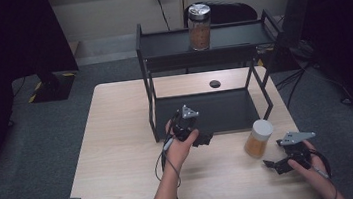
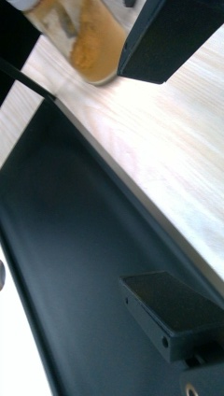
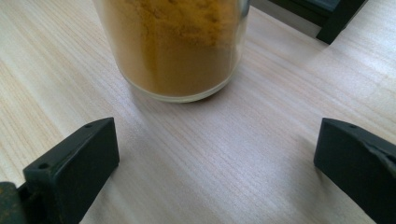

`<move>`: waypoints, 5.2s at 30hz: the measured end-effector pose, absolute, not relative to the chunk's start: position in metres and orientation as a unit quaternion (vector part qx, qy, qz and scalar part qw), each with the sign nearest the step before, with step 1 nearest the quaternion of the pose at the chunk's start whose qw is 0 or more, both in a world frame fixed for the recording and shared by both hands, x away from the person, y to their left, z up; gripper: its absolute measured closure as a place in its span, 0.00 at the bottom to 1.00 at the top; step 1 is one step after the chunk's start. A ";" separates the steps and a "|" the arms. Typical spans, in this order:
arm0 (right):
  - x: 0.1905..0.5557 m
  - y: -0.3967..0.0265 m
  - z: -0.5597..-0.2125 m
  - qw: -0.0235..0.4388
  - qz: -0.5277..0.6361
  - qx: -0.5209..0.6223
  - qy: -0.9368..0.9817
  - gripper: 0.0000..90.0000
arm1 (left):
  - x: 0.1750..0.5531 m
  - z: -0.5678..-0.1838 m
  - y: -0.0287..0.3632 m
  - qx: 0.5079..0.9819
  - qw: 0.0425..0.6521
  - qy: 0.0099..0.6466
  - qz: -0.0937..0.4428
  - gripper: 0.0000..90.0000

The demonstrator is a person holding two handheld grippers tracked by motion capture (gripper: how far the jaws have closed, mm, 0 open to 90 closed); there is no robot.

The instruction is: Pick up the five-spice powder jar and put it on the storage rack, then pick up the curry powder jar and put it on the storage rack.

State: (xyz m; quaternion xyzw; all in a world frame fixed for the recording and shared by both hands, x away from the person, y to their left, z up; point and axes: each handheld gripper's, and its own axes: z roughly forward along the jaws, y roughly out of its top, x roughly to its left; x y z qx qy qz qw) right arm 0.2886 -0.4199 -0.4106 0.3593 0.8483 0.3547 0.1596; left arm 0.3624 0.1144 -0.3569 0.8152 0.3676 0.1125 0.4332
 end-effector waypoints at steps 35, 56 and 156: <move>0.289 -0.420 -0.410 0.160 0.354 0.359 0.848 0.00 | 0.310 -0.412 0.175 0.831 0.397 0.369 0.123 0.02; 0.288 -0.418 -0.410 0.162 0.353 0.363 0.847 0.00 | 0.288 -0.417 0.186 0.844 0.363 0.363 0.153 0.00; 0.315 -0.410 -0.377 0.155 0.475 0.304 0.811 0.38 | 0.288 -0.418 0.187 0.843 0.366 0.364 0.154 0.00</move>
